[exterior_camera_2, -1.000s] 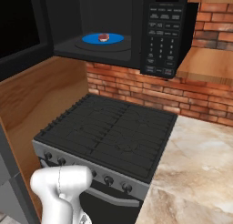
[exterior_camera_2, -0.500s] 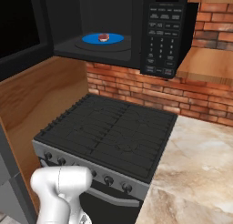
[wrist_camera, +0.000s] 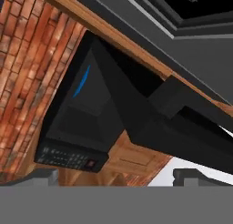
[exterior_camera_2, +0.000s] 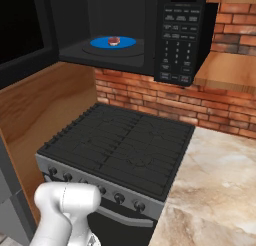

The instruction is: Transport the steak from the fridge to the microwave and turn on the microwave.

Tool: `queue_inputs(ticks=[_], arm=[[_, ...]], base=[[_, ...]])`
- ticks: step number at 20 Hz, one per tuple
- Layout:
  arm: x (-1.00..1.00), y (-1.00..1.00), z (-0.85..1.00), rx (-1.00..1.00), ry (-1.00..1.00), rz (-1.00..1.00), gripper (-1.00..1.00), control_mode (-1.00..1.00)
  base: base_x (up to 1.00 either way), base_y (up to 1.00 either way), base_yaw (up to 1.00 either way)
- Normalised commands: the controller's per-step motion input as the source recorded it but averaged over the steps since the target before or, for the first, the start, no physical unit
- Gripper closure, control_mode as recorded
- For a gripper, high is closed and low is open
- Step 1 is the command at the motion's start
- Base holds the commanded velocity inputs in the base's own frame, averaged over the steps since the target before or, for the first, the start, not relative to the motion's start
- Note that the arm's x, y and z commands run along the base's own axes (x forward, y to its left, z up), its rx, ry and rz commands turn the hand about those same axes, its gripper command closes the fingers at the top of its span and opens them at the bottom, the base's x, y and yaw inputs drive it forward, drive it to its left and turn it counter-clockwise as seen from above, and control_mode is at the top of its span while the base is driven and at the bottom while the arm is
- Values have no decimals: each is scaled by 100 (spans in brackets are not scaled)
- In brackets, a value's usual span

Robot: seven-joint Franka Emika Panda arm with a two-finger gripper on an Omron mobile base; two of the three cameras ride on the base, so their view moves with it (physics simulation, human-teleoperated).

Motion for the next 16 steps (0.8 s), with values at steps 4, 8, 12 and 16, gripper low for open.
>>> queue_inputs(ticks=[4,8,12,16], arm=[[22,39,-11,4,0,12,-100,-100],[39,16,0,7,0,17,-100,-100],[51,1,0,12,2,16,-100,-100],[53,1,0,12,2,16,-100,-100]], base=[[0,0,0],[0,0,0],[0,0,0],[0,0,0]])
